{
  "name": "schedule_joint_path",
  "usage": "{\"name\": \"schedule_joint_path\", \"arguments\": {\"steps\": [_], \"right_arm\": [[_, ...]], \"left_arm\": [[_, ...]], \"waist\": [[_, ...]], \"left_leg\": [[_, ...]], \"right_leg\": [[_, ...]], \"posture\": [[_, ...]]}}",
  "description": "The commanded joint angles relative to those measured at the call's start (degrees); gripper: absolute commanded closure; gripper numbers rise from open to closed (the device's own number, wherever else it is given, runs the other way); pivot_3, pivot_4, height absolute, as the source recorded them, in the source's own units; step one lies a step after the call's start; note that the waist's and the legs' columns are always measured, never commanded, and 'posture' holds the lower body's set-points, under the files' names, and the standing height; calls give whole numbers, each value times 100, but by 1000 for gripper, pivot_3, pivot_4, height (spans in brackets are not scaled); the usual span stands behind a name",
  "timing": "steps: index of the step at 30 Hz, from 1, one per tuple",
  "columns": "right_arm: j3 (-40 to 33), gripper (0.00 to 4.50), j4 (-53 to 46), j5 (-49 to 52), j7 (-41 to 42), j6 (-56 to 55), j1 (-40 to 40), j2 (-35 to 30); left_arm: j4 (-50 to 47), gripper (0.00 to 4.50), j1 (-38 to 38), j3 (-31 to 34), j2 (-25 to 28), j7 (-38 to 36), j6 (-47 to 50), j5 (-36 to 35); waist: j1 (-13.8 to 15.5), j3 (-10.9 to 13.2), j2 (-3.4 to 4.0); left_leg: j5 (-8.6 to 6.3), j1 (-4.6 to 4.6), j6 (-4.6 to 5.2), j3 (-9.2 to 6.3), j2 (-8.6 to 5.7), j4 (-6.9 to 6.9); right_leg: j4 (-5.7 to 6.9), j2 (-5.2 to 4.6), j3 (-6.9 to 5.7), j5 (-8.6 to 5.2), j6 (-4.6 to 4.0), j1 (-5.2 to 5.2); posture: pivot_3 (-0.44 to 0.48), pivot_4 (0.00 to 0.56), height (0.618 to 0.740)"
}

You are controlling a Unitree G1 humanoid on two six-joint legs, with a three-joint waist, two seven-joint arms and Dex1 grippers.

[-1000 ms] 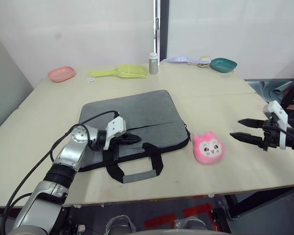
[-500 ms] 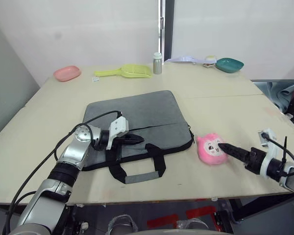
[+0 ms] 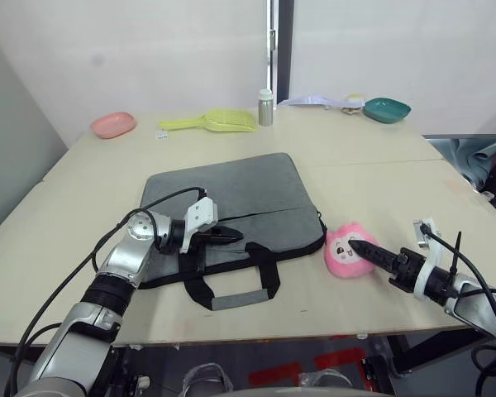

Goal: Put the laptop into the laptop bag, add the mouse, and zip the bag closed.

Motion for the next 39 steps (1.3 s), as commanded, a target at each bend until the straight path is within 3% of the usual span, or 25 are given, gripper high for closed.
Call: {"name": "schedule_joint_path", "arguments": {"steps": [1, 7, 14, 24, 32, 37, 39], "right_arm": [[-147, 2480, 154, 141, 115, -144, -238, -285], [65, 4456, 664, -115, 260, -400, -787, -608], [832, 4456, 1110, -922, 246, -968, -1544, -559], [1183, 4456, 2460, -1532, 511, -1548, -2788, -293], [1187, 4456, 3036, -1711, 598, -1735, -3337, -38], [1287, 4456, 2926, -1711, 919, -1495, -3179, -159], [1425, 3699, 2718, -1861, 1097, -1592, -2949, -274]], "left_arm": [[712, 4500, 287, -432, 172, 186, 115, 737], [914, 4500, 382, -616, 246, 167, -157, 948], [1048, 4500, 511, -718, 256, 235, -334, 1033], [910, 4500, 679, -810, 393, 199, -398, 1013], [740, 4500, 859, -826, 479, 197, -370, 974], [773, 4500, 837, -687, 430, 328, -434, 869], [707, 4500, 830, -545, 365, 378, -439, 691]], "waist": [[3, -2, -1], [-15, -30, 4], [-32, -40, 13], [-147, -41, 10], [-237, -46, 10], [-237, -46, 11], [-231, -46, 10]], "left_leg": [[0, 1, 0, 0, -1, 0], [0, 10, 0, 0, -5, 1], [0, 17, 0, -1, -6, 2], [0, 71, 1, 12, -15, -1], [0, 74, 1, 14, -15, -5], [0, 74, 1, 16, -15, -9], [0, 75, 1, 17, -15, -11]], "right_leg": [[1, -3, -2, -18, 30, 2], [4, -10, -5, -17, 33, 13], [12, -11, -7, -14, 29, 17], [11, -25, -2, -19, 36, 61], [10, -24, -1, -18, 35, 60], [7, -24, -1, -18, 34, 60], [6, -25, -1, -18, 34, 60]], "posture": [[0, 150, 740], [0, 150, 740], [0, 150, 740], [0, 150, 740], [0, 150, 740], [0, 150, 740], [0, 150, 740]]}}
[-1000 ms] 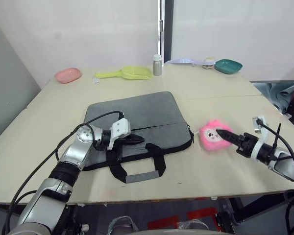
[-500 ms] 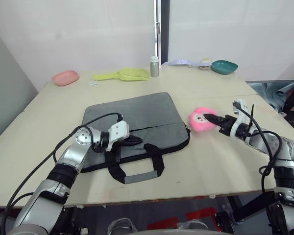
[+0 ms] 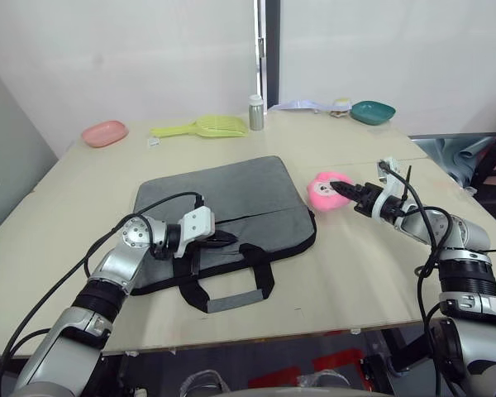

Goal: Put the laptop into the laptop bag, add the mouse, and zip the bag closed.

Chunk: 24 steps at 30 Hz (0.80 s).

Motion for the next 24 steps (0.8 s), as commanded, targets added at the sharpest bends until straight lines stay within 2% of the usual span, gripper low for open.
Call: {"name": "schedule_joint_path", "arguments": {"steps": [1, 5, 8, 10, 11, 15, 19, 22, 24], "right_arm": [[166, 3410, -535, -174, 450, -249, 277, -323], [380, 1902, -871, -504, 740, -580, 600, -646], [727, 924, -1222, -1255, 1028, -1370, 1074, -1200], [874, 209, -1392, -1703, 1086, -1898, 1351, -1465], [885, 55, -1474, -1862, 1077, -2108, 1468, -1555], [679, 55, -1612, -2135, 1249, -2906, 1661, -1736], [382, 0, -1524, -2059, 2099, -4041, 1596, -2051], [111, 0, -1068, -1789, 2854, -4352, 1405, -2384], [96, 0, -748, -1828, 3149, -4528, 1255, -2572]], "left_arm": [[580, 4500, 601, -253, 17, 17, 375, 361], [192, 4500, 553, 177, -59, -10, 635, -189], [-253, 4500, 562, 547, 78, 96, 855, -454], [-535, 4500, 682, 702, 199, 122, 1036, -552], [-649, 4500, 747, 785, 251, 163, 1135, -596], [-1168, 4500, 1059, 1178, 411, 304, 1598, -977], [-1911, 3296, 1420, 2060, 632, 714, 2165, -1591], [-1877, 2220, 1620, 2906, 1048, 915, 2250, -1774], [-1777, 1500, 1711, 3240, 1310, 923, 2275, -1795]], "waist": [[9, 0, -1], [-5, 23, -9], [3, 45, -18], [-2, 46, -15], [-10, 56, -14], [-71, 81, -32], [-73, 122, -57], [-42, 162, -107], [-28, 186, -141]], "left_leg": [[0, 0, 0, 0, 0, -1], [0, -7, 0, 2, 0, -9], [0, -29, 0, 6, 1, -12], [0, -67, 0, 7, 5, -13], [0, -89, 1, 7, 7, -14], [-10, -101, -6, 12, 37, -18], [-15, -100, -11, 17, 57, -17], [-15, -100, -9, 15, 59, -9], [-16, -106, -3, 11, 60, 6]], "right_leg": [[-1, 0, 0, 0, 0, 0], [-6, 1, 1, -1, 2, -10], [-9, 2, 3, 0, 0, -34], [-13, 5, -1, 41, -70, -67], [-18, 9, -2, 42, -73, -86], [-26, 41, -6, 36, -94, -100], [-24, 62, -4, 33, -105, -112], [-21, 64, -6, 34, -108, -115], [-18, 64, -9, 38, -113, -114]], "posture": [[0, 150, 740], [0, 150, 740], [0, 150, 740], [0, 150, 740], [0, 150, 740], [0, 150, 740], [0, 150, 740], [0, 150, 740], [0, 150, 740]]}}
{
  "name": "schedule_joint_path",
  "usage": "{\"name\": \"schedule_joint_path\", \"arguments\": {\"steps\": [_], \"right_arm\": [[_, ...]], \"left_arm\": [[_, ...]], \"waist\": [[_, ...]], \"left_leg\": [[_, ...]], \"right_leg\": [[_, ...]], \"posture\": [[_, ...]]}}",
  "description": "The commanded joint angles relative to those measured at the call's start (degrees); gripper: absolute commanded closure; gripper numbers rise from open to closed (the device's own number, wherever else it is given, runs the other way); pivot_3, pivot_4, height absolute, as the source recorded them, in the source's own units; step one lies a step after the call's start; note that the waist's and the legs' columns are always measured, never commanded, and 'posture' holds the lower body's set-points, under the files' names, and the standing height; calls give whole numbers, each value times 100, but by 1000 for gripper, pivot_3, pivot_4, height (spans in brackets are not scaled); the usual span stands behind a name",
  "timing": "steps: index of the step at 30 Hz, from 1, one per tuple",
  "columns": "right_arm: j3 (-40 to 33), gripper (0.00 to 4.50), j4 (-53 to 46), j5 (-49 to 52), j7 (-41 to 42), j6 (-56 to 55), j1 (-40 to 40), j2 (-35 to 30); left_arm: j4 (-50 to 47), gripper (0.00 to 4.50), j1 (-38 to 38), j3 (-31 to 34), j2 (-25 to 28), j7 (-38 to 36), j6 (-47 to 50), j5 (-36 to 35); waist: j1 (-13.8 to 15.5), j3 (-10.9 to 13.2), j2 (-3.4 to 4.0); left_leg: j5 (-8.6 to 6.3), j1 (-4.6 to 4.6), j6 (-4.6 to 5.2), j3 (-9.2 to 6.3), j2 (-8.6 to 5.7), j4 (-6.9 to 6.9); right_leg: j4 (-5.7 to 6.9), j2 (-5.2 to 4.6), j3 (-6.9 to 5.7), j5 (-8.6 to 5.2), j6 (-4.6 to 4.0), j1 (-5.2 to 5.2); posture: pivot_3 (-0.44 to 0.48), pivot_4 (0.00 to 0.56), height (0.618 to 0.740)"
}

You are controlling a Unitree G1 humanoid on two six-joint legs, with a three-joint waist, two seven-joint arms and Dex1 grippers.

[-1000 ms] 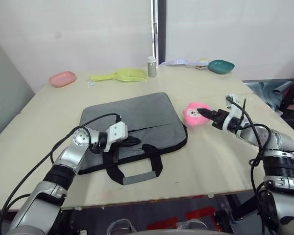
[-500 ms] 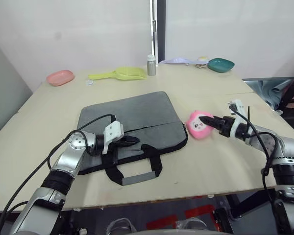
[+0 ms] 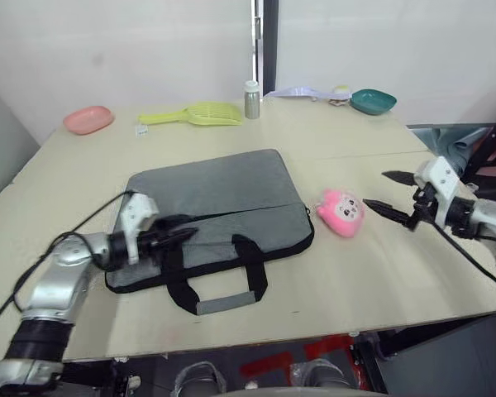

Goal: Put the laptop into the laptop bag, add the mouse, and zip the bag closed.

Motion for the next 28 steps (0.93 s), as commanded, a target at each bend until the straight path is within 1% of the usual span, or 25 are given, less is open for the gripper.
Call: {"name": "schedule_joint_path", "arguments": {"steps": [1, 4, 5, 8, 10, 12, 16, 18, 22, 28], "right_arm": [[-248, 0, 522, -13, 533, -423, -286, -353], [-178, 0, 1041, -88, 782, -512, -565, -539], [-158, 0, 1148, -109, 840, -547, -624, -562], [-66, 0, 1530, -199, 990, -499, -922, -663], [-8, 0, 1737, -264, 1086, -458, -1060, -704], [47, 0, 1909, -351, 1126, -498, -1141, -713], [99, 0, 1985, -416, 1212, -569, -1120, -620], [78, 0, 1896, -378, 1224, -486, -1067, -580], [-2, 0, 1816, -316, 1241, -359, -1026, -604], [-56, 0, 1636, -264, 1314, -156, -853, -719]], "left_arm": [[198, 1129, 68, 835, 514, 102, 38, -113], [916, 143, 7, 1326, 1039, 4, -69, -38], [1088, 7, -12, 1390, 1135, -34, -134, -8], [2298, 7, -140, 1638, 1776, -134, -530, 261], [3177, 7, -296, 1539, 2105, -159, -784, 498], [3826, 7, -480, 1327, 2333, -254, -1004, 714], [4720, 7, -1010, 1061, 2562, -384, -1320, 996], [4955, 7, -1199, 945, 2609, -514, -1348, 1088], [5107, 7, -1375, 845, 2600, -778, -1237, 1093], [5261, 7, -1590, 812, 2529, -793, -1270, 1189]], "waist": [[18, 10, -14], [36, 12, -18], [45, 12, -18], [70, 14, -18], [70, 18, -23], [93, 18, -24], [174, 19, -26], [209, 24, -34], [267, 25, -37], [293, 29, -43]], "left_leg": [[-1, -5, 6, -2, 0, 6], [-8, -4, 45, -3, 1, 43], [-9, -3, 54, -3, 1, 50], [-10, -3, 73, -3, 2, 66], [-11, -5, 77, -4, 4, 78], [-13, -4, 80, -6, 5, 89], [-16, -1, 81, -7, 4, 113], [-17, 1, 80, -13, 4, 127], [-25, 0, 68, -14, 4, 149], [-29, -2, 63, -19, 3, 161]], "right_leg": [[-1, 0, -1, 2, -2, 1], [0, -2, 1, 2, -3, 16], [0, -2, 1, 2, -3, 19], [7, -2, 1, 1, -4, 22], [21, -2, 1, 0, -7, 20], [27, -2, 2, -1, -8, 21], [53, -9, 4, 0, -10, 26], [72, -9, 3, 0, -12, 26], [90, -14, 5, 2, -16, 25], [99, -15, 3, 2, -18, 27]], "posture": [[0, 150, 740], [0, 150, 740], [0, 150, 740], [0, 150, 740], [0, 150, 740], [0, 150, 740], [0, 150, 740], [0, 150, 740], [0, 150, 740], [0, 150, 740]]}}
